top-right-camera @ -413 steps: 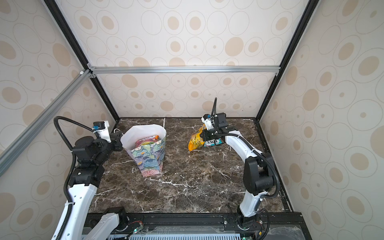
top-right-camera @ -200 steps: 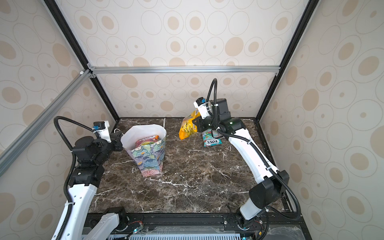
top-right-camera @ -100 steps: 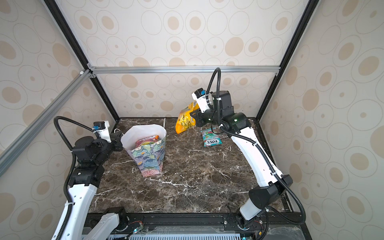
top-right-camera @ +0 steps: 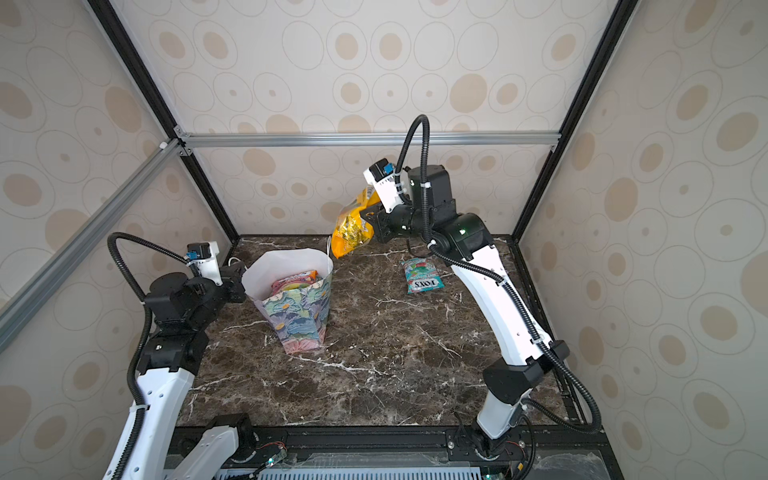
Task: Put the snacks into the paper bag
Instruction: 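Carry the yellow mango packet with the right gripper over the white bag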
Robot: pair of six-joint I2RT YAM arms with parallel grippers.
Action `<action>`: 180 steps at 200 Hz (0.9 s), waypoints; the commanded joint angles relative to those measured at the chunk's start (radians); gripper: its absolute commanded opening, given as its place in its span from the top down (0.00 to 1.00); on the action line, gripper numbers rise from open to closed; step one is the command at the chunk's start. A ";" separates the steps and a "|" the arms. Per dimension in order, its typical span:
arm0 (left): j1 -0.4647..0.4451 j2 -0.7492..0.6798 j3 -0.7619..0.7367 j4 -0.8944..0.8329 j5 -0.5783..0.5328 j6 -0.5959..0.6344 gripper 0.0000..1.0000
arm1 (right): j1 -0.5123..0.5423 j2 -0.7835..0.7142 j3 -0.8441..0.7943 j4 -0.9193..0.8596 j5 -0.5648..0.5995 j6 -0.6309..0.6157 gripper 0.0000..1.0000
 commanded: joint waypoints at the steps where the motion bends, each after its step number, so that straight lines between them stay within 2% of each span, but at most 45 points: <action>1: 0.007 -0.019 0.018 0.018 0.014 0.006 1.00 | 0.024 0.018 0.117 0.064 -0.018 -0.040 1.00; 102: 0.008 -0.017 0.017 0.020 0.019 0.004 1.00 | 0.141 0.183 0.340 0.045 -0.018 -0.060 1.00; 180: 0.008 -0.015 0.017 0.020 0.020 0.001 1.00 | 0.206 0.272 0.363 0.042 -0.041 -0.059 1.00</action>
